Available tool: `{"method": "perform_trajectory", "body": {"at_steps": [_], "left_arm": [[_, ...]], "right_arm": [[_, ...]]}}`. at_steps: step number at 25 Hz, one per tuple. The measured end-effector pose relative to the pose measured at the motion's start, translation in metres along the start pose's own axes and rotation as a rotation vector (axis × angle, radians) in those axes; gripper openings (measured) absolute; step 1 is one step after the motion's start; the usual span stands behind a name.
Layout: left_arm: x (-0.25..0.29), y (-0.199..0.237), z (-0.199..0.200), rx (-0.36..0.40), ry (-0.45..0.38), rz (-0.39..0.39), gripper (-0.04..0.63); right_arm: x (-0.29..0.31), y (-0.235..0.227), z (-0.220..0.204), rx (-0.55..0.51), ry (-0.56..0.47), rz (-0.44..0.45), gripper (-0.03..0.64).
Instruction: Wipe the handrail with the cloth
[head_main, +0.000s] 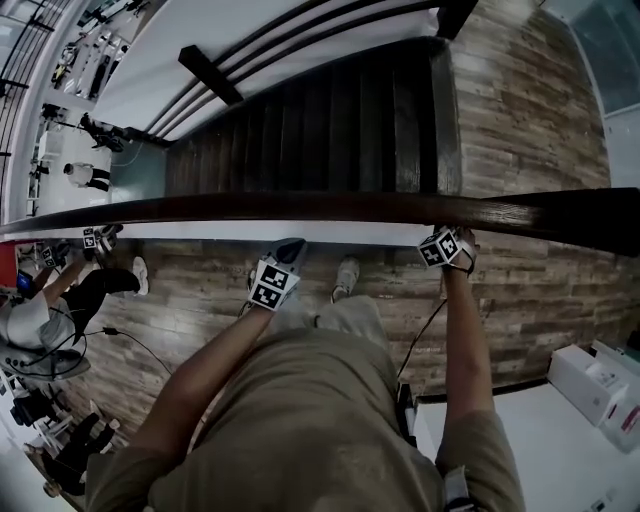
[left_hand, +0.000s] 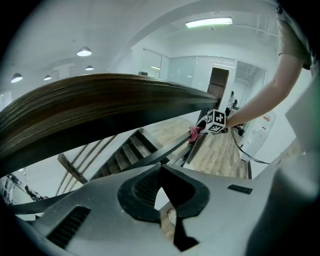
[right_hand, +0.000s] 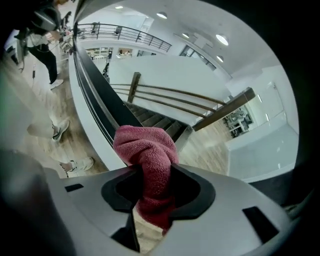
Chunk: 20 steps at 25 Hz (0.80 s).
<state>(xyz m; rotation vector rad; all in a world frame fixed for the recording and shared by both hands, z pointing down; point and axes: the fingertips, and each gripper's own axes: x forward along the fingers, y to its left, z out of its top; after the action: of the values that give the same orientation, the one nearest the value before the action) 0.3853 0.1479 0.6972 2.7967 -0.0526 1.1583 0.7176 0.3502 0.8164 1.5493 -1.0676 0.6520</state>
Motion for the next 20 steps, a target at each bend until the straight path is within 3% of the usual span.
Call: {"method": "perform_trajectory", "body": {"at_steps": [6, 10, 15, 20], "left_arm": [[0.001, 0.002, -0.011, -0.032, -0.016, 0.050, 0.017], [-0.036, 0.034, -0.030, -0.077, -0.033, 0.131, 0.017], [-0.096, 0.077, -0.077, -0.174, -0.055, 0.236, 0.017], [-0.171, 0.120, -0.124, -0.255, -0.067, 0.359, 0.017]], "right_arm": [[0.011, -0.033, -0.051, 0.114, 0.130, -0.063, 0.150], [0.000, -0.031, -0.047, 0.126, 0.153, -0.039, 0.147], [-0.033, 0.036, -0.034, 0.116, 0.134, 0.071, 0.147], [-0.051, 0.142, 0.036, -0.005, 0.053, 0.243, 0.147]]}}
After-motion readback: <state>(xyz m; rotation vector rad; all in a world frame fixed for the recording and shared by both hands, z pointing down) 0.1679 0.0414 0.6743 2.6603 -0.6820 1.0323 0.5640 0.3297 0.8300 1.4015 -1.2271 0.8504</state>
